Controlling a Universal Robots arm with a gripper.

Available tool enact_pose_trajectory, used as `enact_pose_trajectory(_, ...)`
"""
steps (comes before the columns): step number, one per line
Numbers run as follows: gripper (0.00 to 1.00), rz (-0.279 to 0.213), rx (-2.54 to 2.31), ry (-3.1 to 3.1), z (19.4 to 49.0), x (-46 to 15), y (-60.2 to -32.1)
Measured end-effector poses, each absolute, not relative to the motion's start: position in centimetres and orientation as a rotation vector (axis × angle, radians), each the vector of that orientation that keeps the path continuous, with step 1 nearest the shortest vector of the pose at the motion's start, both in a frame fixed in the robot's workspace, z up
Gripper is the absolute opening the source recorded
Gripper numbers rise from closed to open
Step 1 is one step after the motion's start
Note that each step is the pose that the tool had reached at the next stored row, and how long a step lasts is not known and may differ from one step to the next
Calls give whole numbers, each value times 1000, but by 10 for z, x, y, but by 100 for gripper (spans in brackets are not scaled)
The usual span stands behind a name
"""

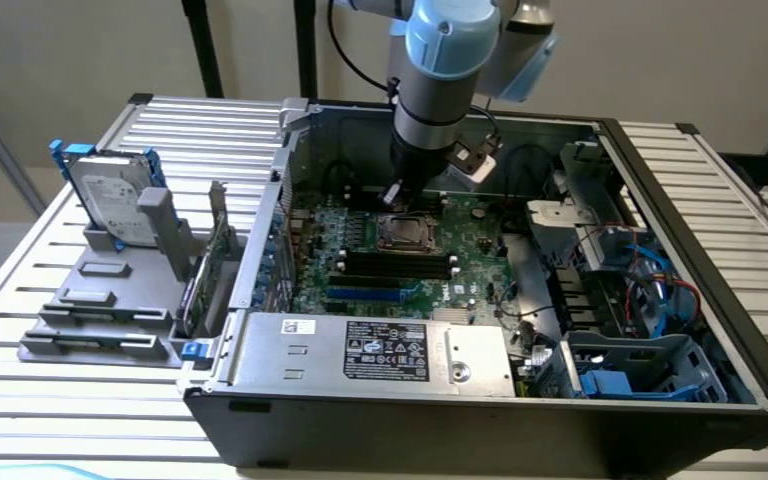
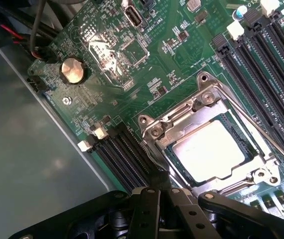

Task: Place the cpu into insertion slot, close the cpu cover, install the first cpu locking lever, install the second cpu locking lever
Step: 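Install the first cpu locking lever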

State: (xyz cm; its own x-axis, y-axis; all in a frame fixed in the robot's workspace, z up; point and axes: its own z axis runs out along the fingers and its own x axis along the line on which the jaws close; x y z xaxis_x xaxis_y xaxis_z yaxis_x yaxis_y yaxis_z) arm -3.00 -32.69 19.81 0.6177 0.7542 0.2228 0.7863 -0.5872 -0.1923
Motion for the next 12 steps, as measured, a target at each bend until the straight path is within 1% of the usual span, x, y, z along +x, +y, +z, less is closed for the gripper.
enact_pose_trajectory(12, 11, -169, -2569, -1260, 198, -20, -328)
